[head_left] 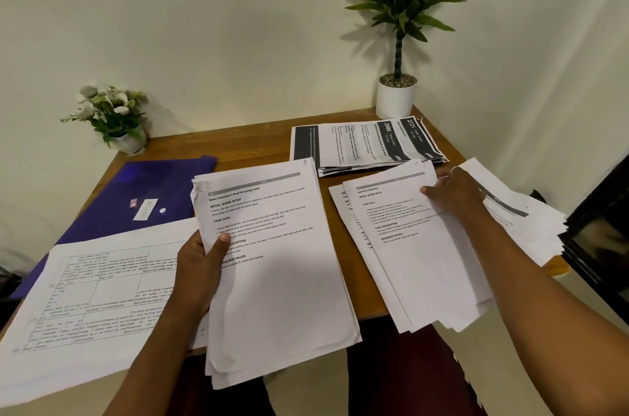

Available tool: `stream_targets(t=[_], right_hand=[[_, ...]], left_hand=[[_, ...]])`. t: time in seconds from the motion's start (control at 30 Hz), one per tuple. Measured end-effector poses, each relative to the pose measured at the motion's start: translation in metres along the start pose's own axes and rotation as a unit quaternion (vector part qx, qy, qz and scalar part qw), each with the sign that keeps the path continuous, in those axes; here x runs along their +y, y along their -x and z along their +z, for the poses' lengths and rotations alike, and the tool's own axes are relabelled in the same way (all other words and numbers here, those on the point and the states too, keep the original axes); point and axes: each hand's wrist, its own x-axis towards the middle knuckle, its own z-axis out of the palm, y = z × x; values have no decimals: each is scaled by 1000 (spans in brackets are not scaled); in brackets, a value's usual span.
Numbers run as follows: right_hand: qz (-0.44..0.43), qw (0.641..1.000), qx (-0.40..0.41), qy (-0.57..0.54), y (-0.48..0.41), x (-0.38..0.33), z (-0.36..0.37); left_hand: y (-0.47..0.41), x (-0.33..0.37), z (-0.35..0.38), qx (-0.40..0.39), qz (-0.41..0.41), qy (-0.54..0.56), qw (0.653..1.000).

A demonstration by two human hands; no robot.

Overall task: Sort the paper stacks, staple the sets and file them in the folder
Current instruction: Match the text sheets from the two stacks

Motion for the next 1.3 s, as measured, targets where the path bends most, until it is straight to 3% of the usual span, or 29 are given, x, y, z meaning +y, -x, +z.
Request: stream_targets(t=[0.23, 0.47, 0.57, 0.63, 0.7, 0.8, 0.9, 1.17, 1.3], right_hand=[[-15, 999, 41, -16, 6, -7, -1], [-117, 985, 47, -116, 28, -24, -26], [-94, 988, -73, -99, 33, -23, -30], [-71, 983, -165, -35, 35, -19, -30], [-68, 976, -203, 38, 33, -15, -27], [-49, 968, -245, -29, 33, -13, -19], [-72, 967, -201, -140, 45, -24, -12], [-191, 950, -137, -205, 68, -79, 1], [-190, 935, -154, -255, 77, -105, 1]], left_hand=[[-1, 1, 0, 4, -5, -11, 1000], [-1, 0, 1, 14, -9, -22, 1000], [0, 0, 1, 13, -15, -17, 1000], [0, 0, 1, 11, -12, -14, 1000], [1, 0, 0, 10, -9, -13, 1000], [0, -1, -1, 8, -12, -6, 1000], [0, 0, 0, 5, -13, 2, 1000], [-3, 5, -2, 26, -46, 62, 997], [-2, 8, 0, 22, -43, 57, 997]])
